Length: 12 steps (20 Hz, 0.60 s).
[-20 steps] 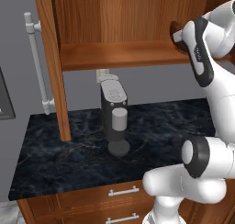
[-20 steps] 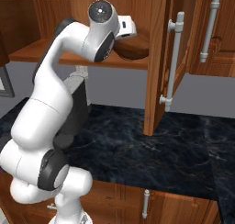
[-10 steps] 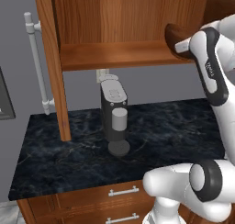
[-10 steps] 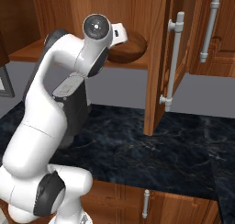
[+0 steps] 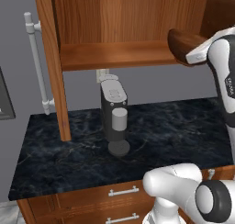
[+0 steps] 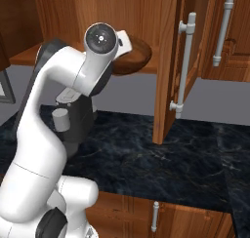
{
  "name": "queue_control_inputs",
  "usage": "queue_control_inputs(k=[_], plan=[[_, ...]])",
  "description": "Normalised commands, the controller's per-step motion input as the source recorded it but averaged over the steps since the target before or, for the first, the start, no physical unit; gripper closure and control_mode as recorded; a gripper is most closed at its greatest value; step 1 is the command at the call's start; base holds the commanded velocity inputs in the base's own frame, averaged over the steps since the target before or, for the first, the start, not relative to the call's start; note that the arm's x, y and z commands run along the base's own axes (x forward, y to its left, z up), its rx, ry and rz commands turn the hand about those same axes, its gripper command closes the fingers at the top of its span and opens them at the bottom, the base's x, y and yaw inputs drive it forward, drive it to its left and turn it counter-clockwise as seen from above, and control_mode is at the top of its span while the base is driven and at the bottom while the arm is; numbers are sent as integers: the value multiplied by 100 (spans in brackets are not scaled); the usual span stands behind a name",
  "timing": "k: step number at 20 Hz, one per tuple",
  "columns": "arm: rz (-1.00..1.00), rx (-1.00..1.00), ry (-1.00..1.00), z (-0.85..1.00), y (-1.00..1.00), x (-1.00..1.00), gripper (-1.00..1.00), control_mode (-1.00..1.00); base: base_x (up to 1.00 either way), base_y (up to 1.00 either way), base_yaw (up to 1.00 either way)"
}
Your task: Move the bowls from the cabinet to the plates on the dining table.
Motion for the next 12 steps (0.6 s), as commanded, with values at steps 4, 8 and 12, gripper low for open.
queue_control_inputs(k=[4,8,12], plan=[[8,-7,0,3,5,-38,100,-100,0,0,0],[6,-9,1,0,28,-23,100,-100,0,0,0],[5,-9,2,0,31,-30,100,-100,0,0,0]])
